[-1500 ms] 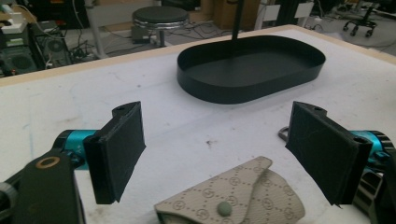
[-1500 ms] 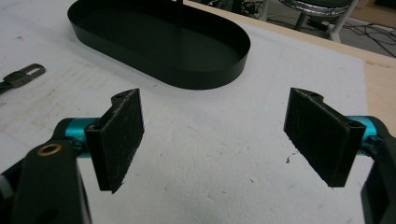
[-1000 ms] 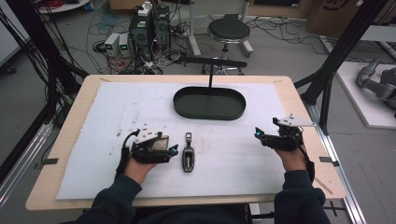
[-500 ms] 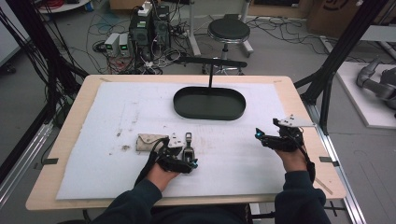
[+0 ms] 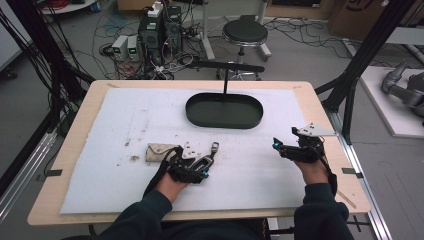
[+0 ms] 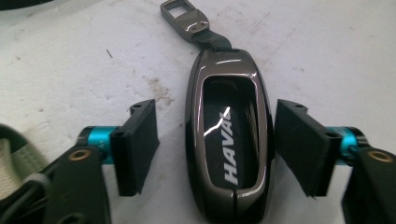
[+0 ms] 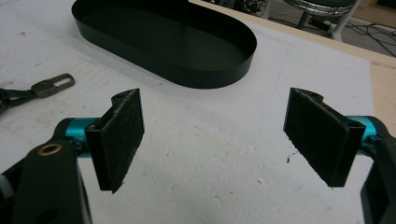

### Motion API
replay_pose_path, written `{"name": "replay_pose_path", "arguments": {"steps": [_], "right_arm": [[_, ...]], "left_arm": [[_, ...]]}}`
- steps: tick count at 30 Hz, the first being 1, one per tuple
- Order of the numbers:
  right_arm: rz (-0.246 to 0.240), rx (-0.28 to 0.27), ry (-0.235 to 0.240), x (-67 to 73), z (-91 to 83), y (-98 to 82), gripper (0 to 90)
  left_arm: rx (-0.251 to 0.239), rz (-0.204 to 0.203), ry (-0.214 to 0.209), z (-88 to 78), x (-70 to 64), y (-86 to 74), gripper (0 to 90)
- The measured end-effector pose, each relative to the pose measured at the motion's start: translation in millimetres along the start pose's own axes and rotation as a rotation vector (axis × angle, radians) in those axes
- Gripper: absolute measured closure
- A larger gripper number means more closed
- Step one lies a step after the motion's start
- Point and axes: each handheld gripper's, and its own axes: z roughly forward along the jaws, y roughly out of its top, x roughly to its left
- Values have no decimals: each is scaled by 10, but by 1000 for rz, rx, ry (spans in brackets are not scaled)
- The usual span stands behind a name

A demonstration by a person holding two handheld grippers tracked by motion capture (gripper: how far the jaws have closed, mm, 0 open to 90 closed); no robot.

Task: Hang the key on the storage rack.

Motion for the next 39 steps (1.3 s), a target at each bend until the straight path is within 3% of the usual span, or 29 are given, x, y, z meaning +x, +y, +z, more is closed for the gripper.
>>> {"name": "replay_pose_path", "arguments": {"steps": [4, 6, 7, 11, 18, 23, 32, 36, 39], "right_arm": [[-1, 6, 0, 8, 16, -2, 207], [-3, 6, 2, 14, 20, -2, 207], [-2, 7, 1, 14, 19, -1, 207], [2, 3, 0, 3, 8, -3, 207], [6, -2, 3, -7, -2, 1, 207], [15, -8, 9, -22, -15, 3, 208], [30, -26, 10, -59, -37, 7, 207], [42, -35, 15, -70, -52, 8, 208], [43, -40, 17, -80, -52, 11, 207]], "left_arm": [[-1, 13, 5, 60, -21, 43, 265], [-9, 64, -19, 56, -42, 64, 422], [-2, 71, -12, 58, -55, 74, 480], [16, 68, -31, 59, -25, 99, 483], [6, 57, -37, 40, 3, 118, 485], [-67, 23, -36, -103, 125, 280, 485], [-143, -7, -27, -268, 297, 613, 486], [-164, -5, -24, -305, 368, 759, 485], [-203, -1, -29, -313, 511, 983, 485]]}}
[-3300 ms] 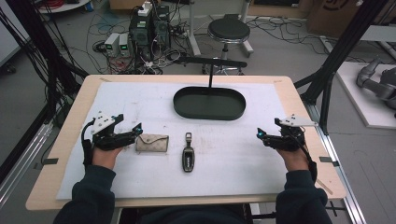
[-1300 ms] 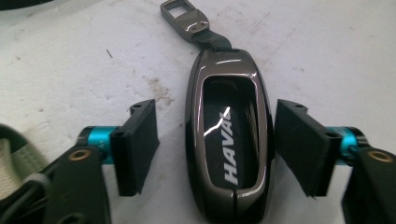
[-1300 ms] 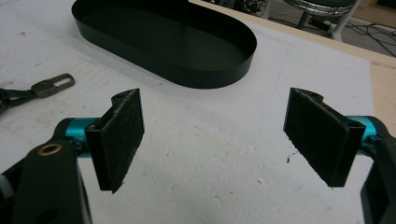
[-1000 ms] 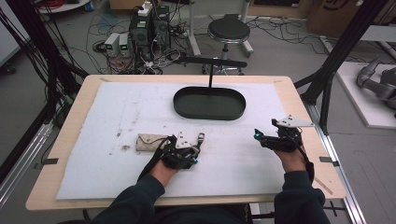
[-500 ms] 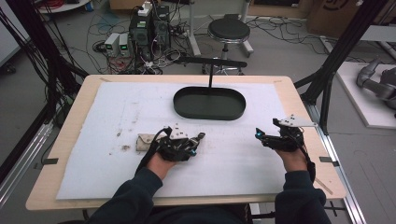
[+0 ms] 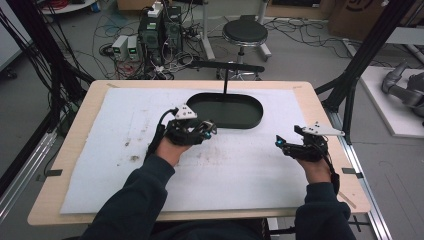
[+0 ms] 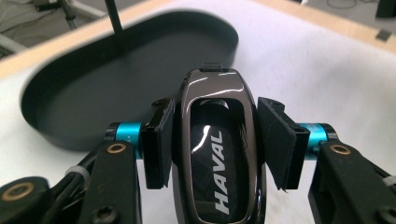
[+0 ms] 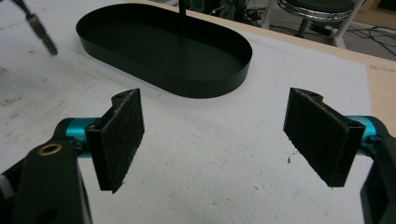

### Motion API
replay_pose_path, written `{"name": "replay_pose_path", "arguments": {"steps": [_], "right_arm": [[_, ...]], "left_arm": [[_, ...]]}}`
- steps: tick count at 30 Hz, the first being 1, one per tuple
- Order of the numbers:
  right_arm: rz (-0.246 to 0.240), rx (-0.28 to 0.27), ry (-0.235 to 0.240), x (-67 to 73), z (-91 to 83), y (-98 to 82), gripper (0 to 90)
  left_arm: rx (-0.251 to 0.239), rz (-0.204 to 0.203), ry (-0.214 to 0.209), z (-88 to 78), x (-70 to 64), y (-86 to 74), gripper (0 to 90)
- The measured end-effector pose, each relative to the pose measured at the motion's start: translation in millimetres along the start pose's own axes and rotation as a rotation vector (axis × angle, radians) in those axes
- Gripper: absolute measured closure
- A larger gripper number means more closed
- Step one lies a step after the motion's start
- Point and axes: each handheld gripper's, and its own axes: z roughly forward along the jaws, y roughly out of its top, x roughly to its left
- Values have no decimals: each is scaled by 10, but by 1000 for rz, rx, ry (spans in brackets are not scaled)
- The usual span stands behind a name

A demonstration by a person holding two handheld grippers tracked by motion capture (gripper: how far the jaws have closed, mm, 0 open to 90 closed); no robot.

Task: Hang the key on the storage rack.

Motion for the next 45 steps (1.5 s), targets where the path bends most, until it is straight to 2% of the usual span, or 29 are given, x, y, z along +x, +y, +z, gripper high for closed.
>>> {"name": "replay_pose_path", "arguments": {"steps": [5, 9, 16, 22, 29, 33, 37, 40, 45], "right_arm": [[3, -5, 5, -19, -3, 2, 207], [11, -7, 6, -37, -7, -2, 207], [18, -7, 4, -68, -12, -19, 208], [27, -13, 3, -77, -31, -23, 208], [25, -15, 1, -82, -42, -28, 207], [24, -13, 1, -76, -43, -26, 207], [24, -14, 2, -71, -40, -24, 207], [24, -13, 2, -72, -40, -24, 207], [29, -16, 3, -78, -51, -23, 207]], "left_arm": [[-11, 27, 14, 127, 206, 239, 485], [-11, 37, 26, 252, 327, 342, 485], [-35, 29, 30, 399, 456, 486, 485], [-48, 19, 34, 478, 504, 519, 485], [-68, 23, 35, 451, 488, 584, 485], [-100, 5, 45, 391, 527, 638, 485], [-105, 6, 57, 347, 569, 692, 485], [-131, 9, 70, 297, 595, 814, 485], [-135, 18, 94, 284, 629, 958, 485]]}}
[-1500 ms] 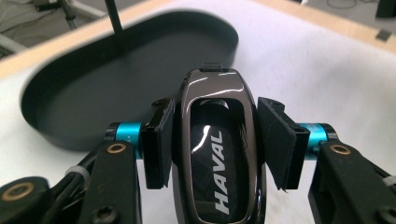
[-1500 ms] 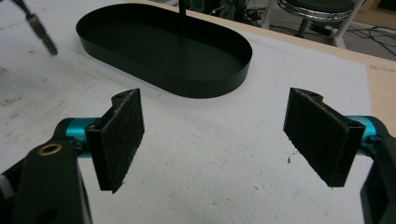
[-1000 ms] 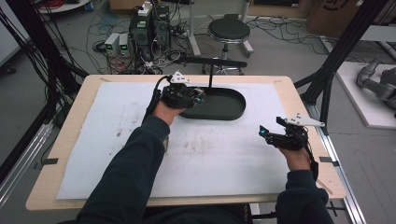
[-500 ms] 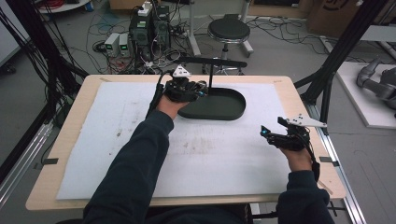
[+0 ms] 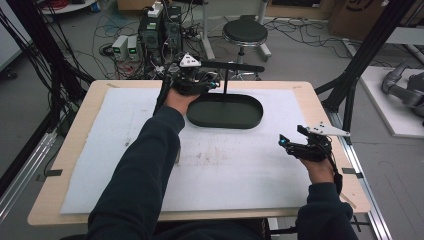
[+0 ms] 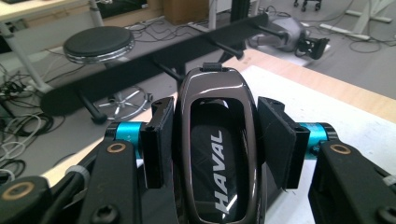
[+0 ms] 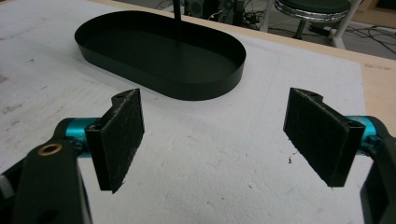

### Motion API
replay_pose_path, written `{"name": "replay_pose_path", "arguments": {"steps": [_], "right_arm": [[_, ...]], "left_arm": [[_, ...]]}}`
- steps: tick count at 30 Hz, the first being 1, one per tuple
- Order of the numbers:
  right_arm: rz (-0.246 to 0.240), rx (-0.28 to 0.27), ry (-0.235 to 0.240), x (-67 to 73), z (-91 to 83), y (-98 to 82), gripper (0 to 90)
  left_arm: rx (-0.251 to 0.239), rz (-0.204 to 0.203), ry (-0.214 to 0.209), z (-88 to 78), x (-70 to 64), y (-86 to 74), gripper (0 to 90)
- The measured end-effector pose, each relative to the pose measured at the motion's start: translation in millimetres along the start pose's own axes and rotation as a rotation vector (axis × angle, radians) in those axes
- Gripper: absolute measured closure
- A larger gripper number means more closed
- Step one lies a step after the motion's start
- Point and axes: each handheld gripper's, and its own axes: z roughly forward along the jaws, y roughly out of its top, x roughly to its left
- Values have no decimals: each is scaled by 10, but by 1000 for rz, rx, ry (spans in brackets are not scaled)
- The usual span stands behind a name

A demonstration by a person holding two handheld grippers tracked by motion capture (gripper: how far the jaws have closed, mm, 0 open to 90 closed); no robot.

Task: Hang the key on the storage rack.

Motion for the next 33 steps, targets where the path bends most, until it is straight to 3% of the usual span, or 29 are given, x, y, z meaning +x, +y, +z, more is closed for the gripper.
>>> {"name": "replay_pose_path", "arguments": {"steps": [9, 18, 33], "right_arm": [[0, -7, -1, -20, -12, -3, 208], [3, -5, -1, -21, -17, -5, 207], [0, -1, -3, -10, -8, -6, 207]], "left_arm": [[-35, -22, 22, 4, 53, 169, 485], [-41, -40, 37, -21, 98, 186, 485], [-23, -55, 119, -298, 306, 173, 485]]}}
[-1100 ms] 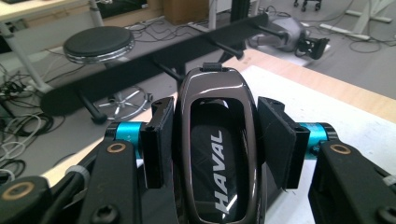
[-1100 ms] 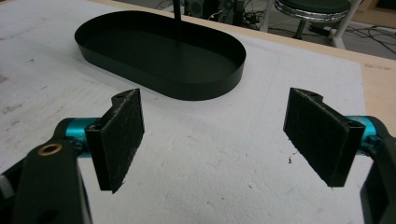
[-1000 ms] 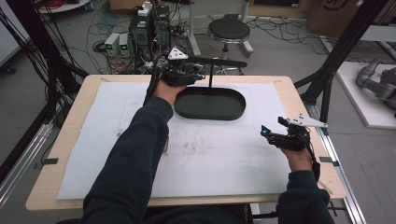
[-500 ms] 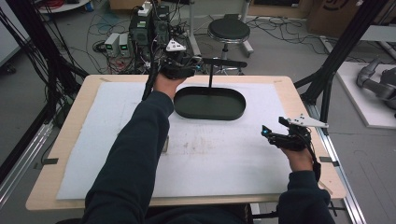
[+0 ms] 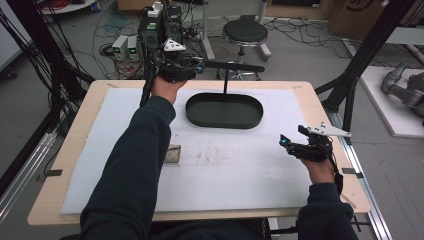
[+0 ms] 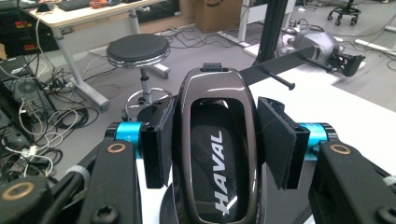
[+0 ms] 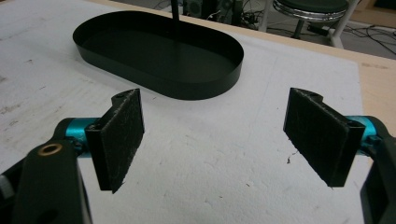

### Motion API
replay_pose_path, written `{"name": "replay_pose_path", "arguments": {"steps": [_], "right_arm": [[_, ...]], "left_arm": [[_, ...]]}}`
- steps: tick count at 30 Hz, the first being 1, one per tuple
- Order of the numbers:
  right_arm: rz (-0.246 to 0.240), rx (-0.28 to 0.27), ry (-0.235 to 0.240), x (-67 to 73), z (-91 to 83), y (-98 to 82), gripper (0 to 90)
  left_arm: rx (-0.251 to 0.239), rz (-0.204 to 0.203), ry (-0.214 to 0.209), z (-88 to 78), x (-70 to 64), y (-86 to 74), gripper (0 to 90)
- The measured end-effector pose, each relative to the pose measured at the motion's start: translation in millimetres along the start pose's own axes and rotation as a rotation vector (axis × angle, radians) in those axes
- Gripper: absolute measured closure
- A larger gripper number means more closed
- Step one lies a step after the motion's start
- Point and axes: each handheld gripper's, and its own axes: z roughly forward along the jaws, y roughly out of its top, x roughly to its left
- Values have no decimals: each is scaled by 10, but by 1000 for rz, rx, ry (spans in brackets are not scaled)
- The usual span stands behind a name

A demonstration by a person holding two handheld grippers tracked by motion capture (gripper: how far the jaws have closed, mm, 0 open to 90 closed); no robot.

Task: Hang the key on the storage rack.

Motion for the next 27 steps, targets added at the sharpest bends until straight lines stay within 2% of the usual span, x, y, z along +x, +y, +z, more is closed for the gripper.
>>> {"name": "replay_pose_path", "arguments": {"steps": [9, 17, 18, 22, 25, 27], "right_arm": [[-1, -1, -1, -3, -2, -2, 208], [2, -2, -1, -11, -5, -5, 208], [2, -2, -1, -10, -5, -5, 207], [0, -1, 0, -13, -3, -8, 208], [0, 0, -1, -15, -4, -11, 208], [2, 0, -1, -15, -4, -12, 207]], "left_arm": [[15, -7, 33, 57, 61, -36, 485], [1, -27, 74, 106, 96, -57, 485], [8, -32, 88, 121, 112, -71, 485], [24, -37, 104, 145, 134, -117, 484], [33, -59, 126, 163, 170, -184, 484], [60, -84, 146, 168, 225, -273, 484]]}}
